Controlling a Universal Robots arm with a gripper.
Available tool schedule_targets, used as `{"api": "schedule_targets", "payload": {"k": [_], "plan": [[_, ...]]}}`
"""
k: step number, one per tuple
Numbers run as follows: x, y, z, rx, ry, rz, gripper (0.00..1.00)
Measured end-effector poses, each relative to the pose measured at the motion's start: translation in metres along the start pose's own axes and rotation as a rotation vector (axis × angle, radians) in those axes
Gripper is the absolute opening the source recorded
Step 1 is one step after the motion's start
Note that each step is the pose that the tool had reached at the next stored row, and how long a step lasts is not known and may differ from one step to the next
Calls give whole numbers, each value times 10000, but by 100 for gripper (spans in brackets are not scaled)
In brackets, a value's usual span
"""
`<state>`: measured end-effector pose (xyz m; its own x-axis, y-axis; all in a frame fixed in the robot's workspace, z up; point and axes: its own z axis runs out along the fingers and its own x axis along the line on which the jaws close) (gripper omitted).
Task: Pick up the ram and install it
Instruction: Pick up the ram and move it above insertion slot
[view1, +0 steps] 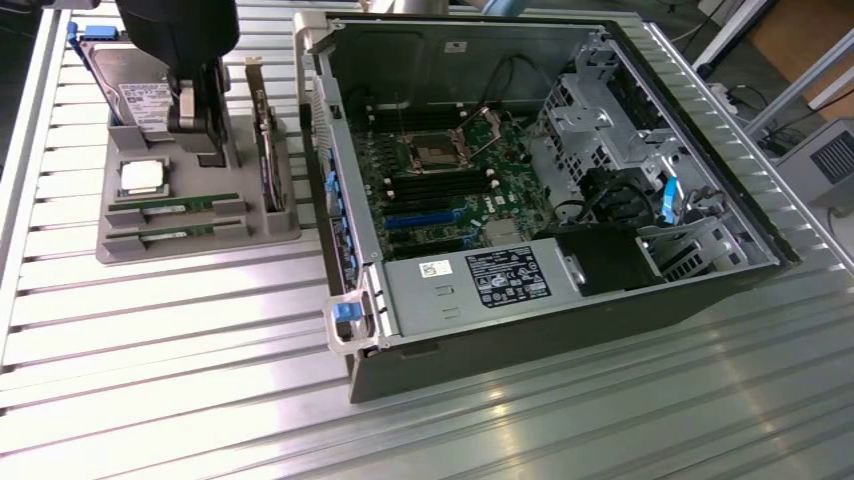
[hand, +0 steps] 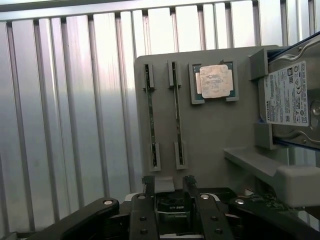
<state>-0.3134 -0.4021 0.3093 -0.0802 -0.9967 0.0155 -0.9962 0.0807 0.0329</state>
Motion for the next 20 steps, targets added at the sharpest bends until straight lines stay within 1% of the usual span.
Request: {"api": "schedule_targets", "payload": {"k": [5, 8, 11, 13, 16, 20], "plan": [[-1, 0, 16, 9, 104, 4, 36], [0, 0, 24, 19, 224, 8, 36], [0, 11, 36, 23, 271, 10, 36], [2, 31, 49, 23, 281, 10, 36], [3, 41, 56, 25, 316, 11, 36], [4, 67, 66, 32, 394, 13, 36]]}}
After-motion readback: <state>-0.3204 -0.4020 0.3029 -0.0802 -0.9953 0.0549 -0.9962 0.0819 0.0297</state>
